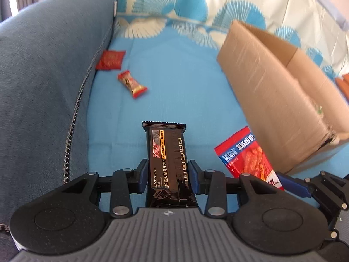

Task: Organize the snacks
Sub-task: 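Carry both snacks over the box and open both tools to drop them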

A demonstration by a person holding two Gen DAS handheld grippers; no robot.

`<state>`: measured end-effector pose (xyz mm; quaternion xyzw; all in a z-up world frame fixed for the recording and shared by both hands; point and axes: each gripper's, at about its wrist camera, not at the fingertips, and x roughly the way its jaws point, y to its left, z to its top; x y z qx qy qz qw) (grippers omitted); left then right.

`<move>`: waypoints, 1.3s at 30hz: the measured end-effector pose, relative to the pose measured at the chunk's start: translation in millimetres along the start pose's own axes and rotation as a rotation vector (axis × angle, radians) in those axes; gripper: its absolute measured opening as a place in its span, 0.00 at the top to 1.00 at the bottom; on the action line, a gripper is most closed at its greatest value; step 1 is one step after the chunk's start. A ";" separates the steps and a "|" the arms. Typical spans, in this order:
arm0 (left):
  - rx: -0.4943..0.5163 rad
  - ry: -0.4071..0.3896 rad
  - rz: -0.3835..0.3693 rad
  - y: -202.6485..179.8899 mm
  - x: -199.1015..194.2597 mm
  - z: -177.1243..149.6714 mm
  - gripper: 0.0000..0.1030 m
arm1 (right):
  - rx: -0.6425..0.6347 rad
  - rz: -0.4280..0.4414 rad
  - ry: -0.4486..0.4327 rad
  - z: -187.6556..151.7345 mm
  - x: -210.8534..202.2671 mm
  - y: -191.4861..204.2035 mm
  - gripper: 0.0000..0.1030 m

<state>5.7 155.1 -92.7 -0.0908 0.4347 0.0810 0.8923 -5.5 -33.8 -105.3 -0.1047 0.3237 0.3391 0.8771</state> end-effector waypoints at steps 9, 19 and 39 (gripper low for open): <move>-0.075 -0.157 -0.031 9.8 -25.6 0.5 0.59 | 0.049 0.001 -0.098 17.5 -31.7 -10.1 0.54; -0.096 -0.205 -0.046 9.5 -39.1 0.4 0.59 | 0.052 0.001 -0.245 63.0 -78.1 -44.4 0.54; 0.023 -0.223 0.114 -19.5 -38.1 -2.0 0.59 | 0.361 -0.076 -0.306 67.0 -57.1 -155.6 0.54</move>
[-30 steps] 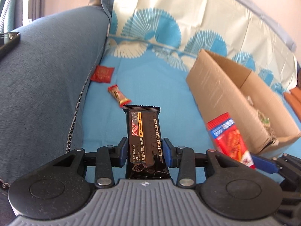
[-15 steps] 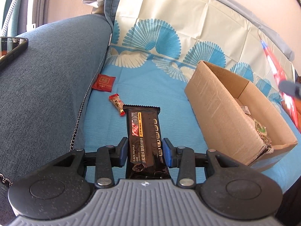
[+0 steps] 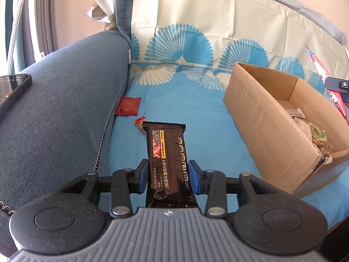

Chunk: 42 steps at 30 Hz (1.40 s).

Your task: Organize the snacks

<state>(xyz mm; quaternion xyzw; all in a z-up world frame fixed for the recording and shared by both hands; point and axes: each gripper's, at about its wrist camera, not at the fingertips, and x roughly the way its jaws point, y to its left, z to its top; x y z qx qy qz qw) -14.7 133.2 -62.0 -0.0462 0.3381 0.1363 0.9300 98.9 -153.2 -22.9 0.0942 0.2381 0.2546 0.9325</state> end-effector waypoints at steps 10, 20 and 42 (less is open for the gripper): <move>-0.084 0.023 -0.028 -25.0 -6.2 22.8 0.59 | 0.119 -0.099 -0.043 16.1 -1.0 -53.9 0.54; -0.027 -0.105 -0.186 -126.9 -11.8 90.1 0.59 | 0.244 -0.248 -0.092 26.0 -4.5 -105.0 0.54; 0.010 -0.208 -0.266 -169.5 -0.7 94.8 0.46 | 0.203 -0.356 -0.144 26.6 -3.8 -96.7 0.21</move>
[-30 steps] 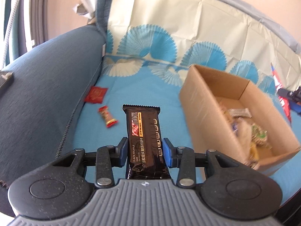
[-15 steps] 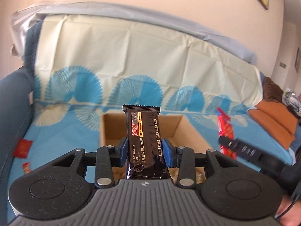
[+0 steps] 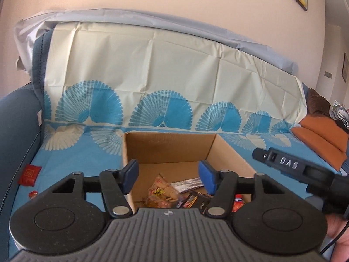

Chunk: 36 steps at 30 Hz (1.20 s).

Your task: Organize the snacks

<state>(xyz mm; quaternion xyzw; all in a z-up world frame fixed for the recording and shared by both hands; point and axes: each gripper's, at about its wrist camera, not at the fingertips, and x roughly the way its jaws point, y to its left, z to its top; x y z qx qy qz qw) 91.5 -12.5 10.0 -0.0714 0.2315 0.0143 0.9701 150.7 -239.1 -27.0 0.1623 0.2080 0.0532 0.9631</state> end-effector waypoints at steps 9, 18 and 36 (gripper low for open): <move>-0.187 0.131 0.157 120.6 -10.7 -44.6 0.82 | -0.089 0.174 0.055 -24.9 -4.9 65.6 0.49; -0.090 0.205 0.403 210.3 61.0 -20.8 0.55 | -0.199 0.403 0.101 -43.2 -16.5 130.2 0.51; 0.210 0.428 0.657 264.5 207.5 -35.7 0.88 | -0.185 0.440 0.187 -53.8 8.9 142.9 0.50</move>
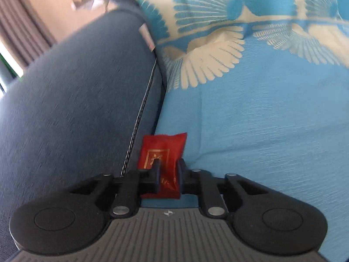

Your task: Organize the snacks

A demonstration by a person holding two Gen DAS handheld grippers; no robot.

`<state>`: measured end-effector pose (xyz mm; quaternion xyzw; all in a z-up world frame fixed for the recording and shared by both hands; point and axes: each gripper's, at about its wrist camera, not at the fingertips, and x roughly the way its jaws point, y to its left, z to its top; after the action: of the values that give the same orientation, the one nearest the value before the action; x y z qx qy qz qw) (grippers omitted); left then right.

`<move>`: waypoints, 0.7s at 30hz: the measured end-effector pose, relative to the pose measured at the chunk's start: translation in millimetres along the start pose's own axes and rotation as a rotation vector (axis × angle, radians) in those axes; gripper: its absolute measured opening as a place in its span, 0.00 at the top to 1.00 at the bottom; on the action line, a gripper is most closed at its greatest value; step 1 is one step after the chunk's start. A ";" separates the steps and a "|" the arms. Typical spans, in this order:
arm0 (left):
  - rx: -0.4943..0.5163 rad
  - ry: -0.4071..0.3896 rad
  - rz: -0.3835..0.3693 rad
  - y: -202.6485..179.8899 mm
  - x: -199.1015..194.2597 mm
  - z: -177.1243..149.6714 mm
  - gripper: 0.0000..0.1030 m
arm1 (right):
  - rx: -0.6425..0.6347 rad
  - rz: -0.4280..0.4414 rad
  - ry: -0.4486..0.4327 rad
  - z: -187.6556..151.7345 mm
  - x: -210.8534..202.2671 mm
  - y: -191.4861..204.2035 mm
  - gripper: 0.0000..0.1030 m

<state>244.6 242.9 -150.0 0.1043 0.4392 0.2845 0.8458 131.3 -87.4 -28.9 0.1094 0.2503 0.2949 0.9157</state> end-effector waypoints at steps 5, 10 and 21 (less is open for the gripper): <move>-0.098 0.025 -0.160 24.0 -28.3 -16.5 0.99 | -0.019 0.020 -0.009 1.3 -1.6 6.2 0.49; -0.183 0.126 -0.328 33.5 -58.8 -53.7 1.00 | -0.027 0.022 -0.015 2.0 -6.0 7.8 0.49; -0.021 -0.129 -0.262 4.4 -87.5 -25.6 0.30 | -0.049 0.015 -0.021 0.4 -14.8 9.1 0.49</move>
<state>182.8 194.5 -103.5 0.0554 0.3909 0.1690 0.9031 116.7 -88.9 -19.5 0.0921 0.2324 0.3064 0.9185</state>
